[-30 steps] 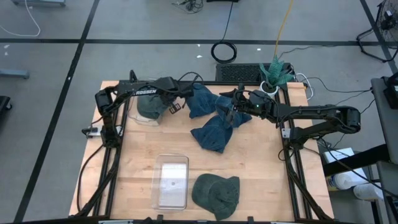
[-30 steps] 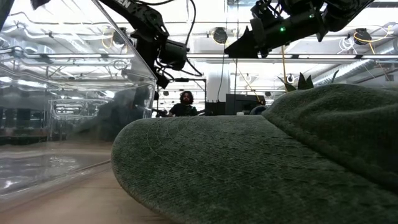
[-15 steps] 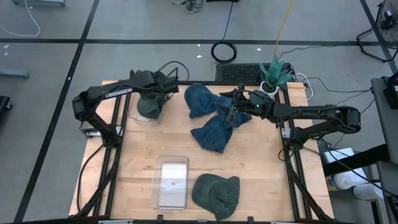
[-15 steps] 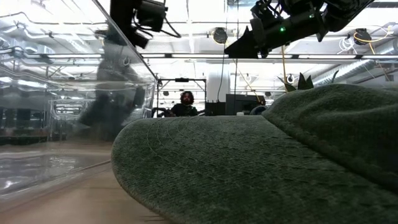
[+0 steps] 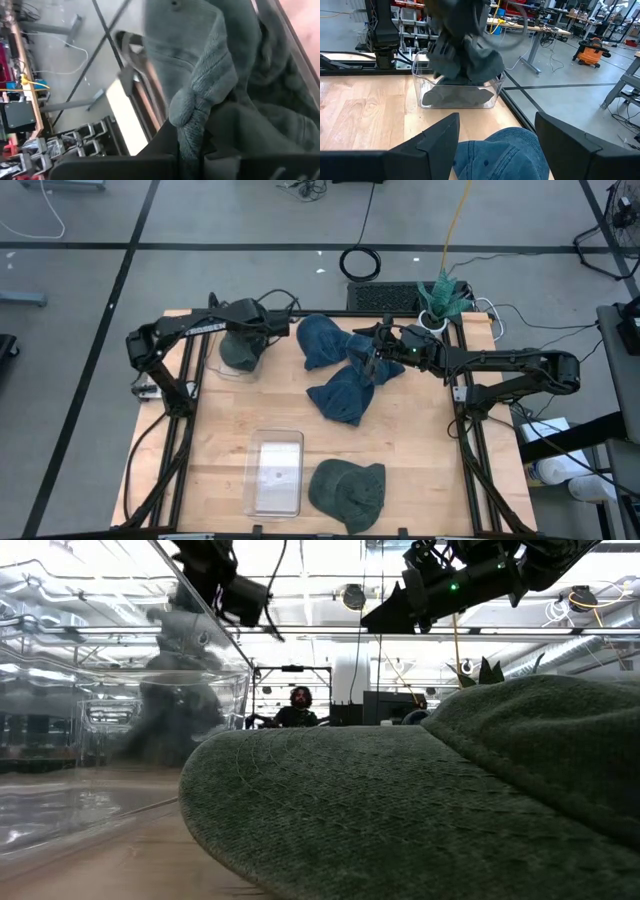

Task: Pick & Place hat
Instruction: Put the top green cap into the top transparent bin

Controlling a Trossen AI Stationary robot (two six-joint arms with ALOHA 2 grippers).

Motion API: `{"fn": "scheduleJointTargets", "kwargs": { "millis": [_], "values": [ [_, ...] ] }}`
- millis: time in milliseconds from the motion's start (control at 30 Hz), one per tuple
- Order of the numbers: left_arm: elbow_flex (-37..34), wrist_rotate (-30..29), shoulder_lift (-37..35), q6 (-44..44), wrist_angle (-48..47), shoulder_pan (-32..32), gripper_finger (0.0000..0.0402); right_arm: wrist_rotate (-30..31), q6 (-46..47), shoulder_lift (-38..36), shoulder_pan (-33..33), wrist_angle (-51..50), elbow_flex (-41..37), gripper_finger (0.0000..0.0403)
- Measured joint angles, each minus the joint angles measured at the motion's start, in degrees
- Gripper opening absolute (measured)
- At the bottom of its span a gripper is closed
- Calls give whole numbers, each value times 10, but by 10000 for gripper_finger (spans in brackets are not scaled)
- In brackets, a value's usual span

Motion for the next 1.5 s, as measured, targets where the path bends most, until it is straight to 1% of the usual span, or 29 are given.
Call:
{"fn": "scheduleJointTargets", "kwargs": {
  "millis": [67, 200, 333, 400, 533, 733, 933, 1167, 1300, 1400, 1500],
  "values": [
    [-15, 17, 14, 2, 20, 5, 7, 0, 0, 0, 0, 0, 0, 247],
    [-40, 29, 40, 11, 61, 14, 7, 0, 0, 0, 0, 0, 0, 247],
    [-53, 78, 60, 50, 114, 19, 6, 0, 0, 0, 0, 0, 0, 247],
    [-53, 96, 66, 73, 131, 20, 18, 0, -1, 0, 0, 0, 0, 247],
    [-47, 96, 66, 95, 120, 20, 47, 0, -1, 0, 0, 0, 0, 247],
    [-25, 78, 24, 69, 68, 20, 76, 0, -1, 0, 0, 0, 0, 247],
    [-20, 78, -40, 62, 74, 19, 102, 0, -1, 0, 0, 0, 0, 247],
    [-20, 78, -110, 76, 75, 20, 165, 0, -1, 0, 0, -1, 0, 247],
    [-20, 79, -149, 70, 76, 15, 197, 0, -1, 0, 0, -1, 0, 247],
    [-20, 79, -173, 65, 74, 15, 210, 0, -1, 0, 0, -1, 0, 247],
    [-20, 69, -187, 54, 70, 15, 215, 0, -1, 0, 0, -1, 0, 247]
  ]
}}
